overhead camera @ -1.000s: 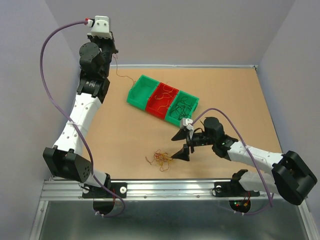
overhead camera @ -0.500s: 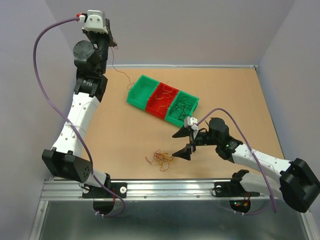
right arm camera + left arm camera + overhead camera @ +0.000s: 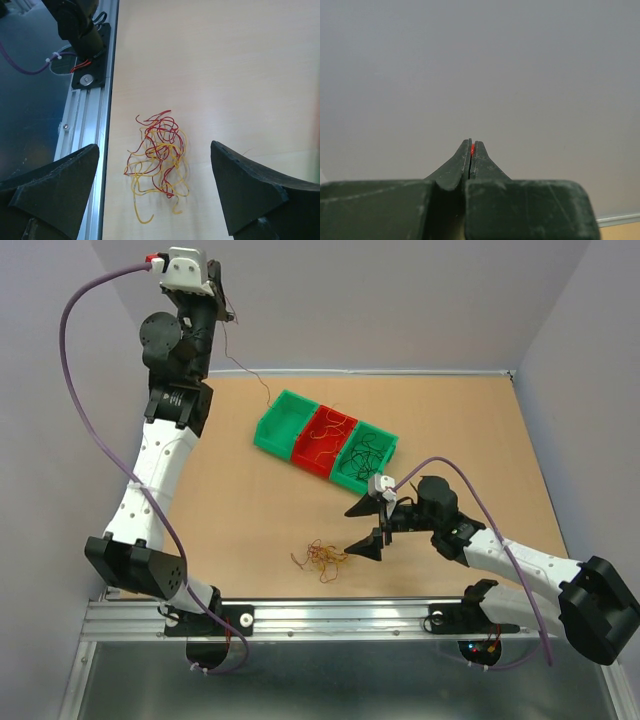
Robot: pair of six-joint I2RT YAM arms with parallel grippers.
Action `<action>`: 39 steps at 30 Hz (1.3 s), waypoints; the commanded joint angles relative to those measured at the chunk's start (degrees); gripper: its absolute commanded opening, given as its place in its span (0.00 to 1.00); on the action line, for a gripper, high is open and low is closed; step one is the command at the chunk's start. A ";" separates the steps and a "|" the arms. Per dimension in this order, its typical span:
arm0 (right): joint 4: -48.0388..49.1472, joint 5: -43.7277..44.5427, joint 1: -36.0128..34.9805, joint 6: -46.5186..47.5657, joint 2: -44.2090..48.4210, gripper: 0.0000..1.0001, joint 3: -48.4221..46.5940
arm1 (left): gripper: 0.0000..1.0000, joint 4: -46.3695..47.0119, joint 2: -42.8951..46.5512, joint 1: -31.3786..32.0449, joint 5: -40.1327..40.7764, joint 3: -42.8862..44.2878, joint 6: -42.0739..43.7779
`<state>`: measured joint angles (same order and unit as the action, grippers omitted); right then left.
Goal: Untangle the cables
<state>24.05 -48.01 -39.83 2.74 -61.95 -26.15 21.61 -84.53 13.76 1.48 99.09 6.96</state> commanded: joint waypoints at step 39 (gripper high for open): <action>2.93 9.22 -0.24 -5.00 -2.55 0.96 -1.79 | 0.00 6.52 -22.78 1.09 -4.12 -7.51 5.69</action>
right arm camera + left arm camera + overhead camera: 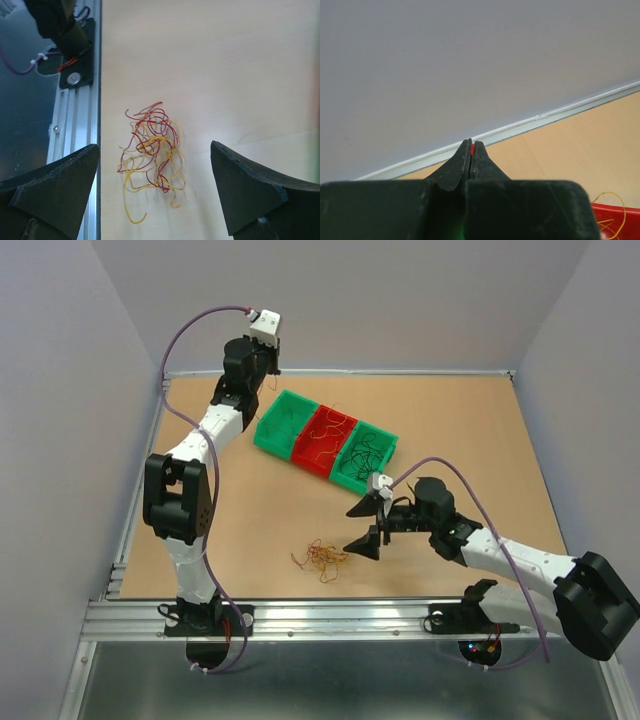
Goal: Untangle the cables
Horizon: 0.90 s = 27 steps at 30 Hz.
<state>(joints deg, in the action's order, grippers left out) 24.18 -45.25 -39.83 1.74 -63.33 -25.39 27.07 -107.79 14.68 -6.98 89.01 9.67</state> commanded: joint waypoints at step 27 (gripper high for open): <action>-7.31 29.25 -1.39 9.86 -65.51 0.80 -73.48 | 0.00 -7.03 7.50 -4.74 -10.77 -3.58 -8.35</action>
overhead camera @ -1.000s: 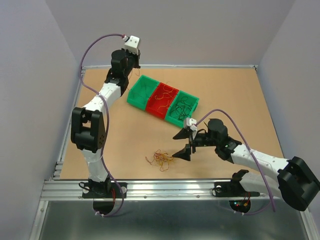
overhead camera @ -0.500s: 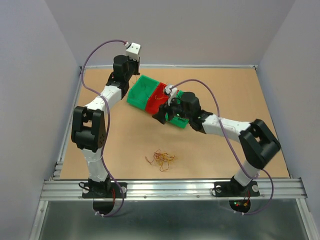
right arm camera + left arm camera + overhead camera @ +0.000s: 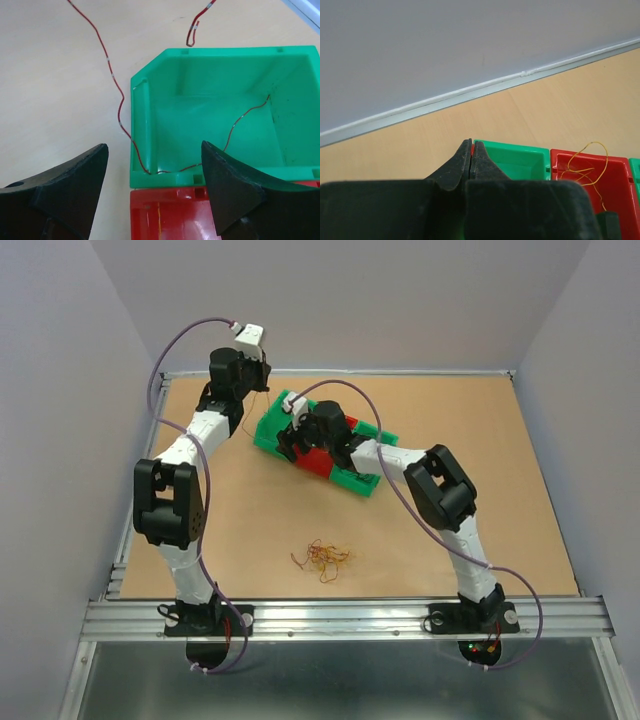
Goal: Untangle the cables
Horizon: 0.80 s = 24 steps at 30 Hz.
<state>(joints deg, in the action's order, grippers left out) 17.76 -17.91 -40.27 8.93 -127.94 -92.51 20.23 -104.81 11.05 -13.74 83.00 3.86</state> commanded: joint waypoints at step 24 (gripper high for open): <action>-5.54 7.10 2.82 -19.54 -11.63 0.01 -23.41 | 0.00 4.91 4.71 -1.64 -11.48 -3.90 -6.32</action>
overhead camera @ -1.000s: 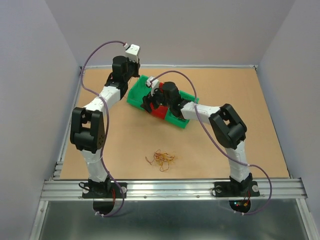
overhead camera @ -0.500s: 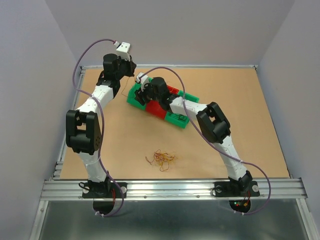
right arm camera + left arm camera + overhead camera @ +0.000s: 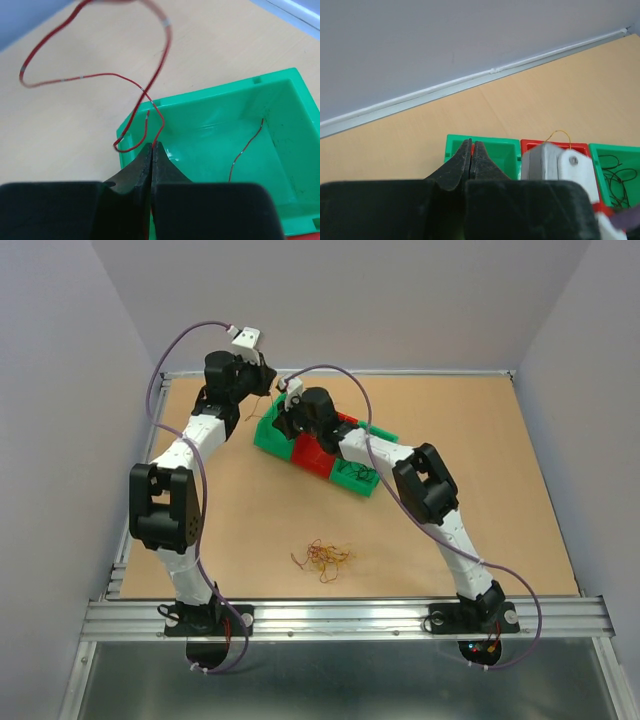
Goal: Untangle the cables
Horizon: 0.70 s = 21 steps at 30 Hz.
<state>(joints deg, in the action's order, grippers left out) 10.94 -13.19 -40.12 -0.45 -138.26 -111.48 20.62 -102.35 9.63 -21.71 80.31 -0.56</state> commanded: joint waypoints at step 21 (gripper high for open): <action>9.43 15.56 4.87 -28.73 2.55 0.15 7.39 | 0.00 1.53 -10.59 5.40 6.24 0.28 2.67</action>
<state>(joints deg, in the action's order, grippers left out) 12.95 -0.75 -34.94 -26.02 -138.45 -110.48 21.87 -111.92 14.24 -18.96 79.22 0.16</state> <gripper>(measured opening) 0.127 0.030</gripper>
